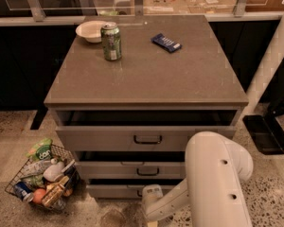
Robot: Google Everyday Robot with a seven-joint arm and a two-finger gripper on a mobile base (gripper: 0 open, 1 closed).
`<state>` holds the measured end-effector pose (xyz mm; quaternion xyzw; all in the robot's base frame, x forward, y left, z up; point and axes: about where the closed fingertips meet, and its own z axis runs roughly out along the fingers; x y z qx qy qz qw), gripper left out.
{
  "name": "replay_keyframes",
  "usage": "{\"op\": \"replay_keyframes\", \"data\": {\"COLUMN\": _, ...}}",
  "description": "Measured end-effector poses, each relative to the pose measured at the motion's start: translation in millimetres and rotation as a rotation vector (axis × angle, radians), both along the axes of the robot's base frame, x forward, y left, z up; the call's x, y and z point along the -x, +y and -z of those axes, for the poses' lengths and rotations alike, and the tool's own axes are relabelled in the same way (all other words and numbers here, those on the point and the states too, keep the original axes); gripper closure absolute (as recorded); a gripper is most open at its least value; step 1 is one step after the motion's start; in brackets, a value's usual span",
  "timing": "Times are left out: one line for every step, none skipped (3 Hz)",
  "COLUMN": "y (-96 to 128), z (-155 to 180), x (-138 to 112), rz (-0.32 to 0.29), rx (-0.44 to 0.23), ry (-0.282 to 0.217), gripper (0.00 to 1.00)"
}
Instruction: Open bottom drawer
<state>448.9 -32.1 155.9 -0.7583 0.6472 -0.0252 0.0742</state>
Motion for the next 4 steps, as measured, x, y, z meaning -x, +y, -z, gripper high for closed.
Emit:
{"op": "replay_keyframes", "data": {"y": -5.6, "z": 5.8, "x": -0.2, "rz": 0.007, "rx": 0.013, "ry": 0.009, "gripper": 0.0}}
{"op": "replay_keyframes", "data": {"y": -5.8, "z": 16.5, "x": -2.9, "rz": 0.002, "rx": 0.012, "ry": 0.033, "gripper": 0.0}}
{"op": "replay_keyframes", "data": {"y": 5.5, "z": 26.7, "x": -8.3, "rz": -0.02, "rx": -0.013, "ry": 0.043, "gripper": 0.16}}
{"op": "replay_keyframes", "data": {"y": 8.0, "z": 27.5, "x": -9.0, "rz": -0.024, "rx": -0.02, "ry": 0.045, "gripper": 0.39}}
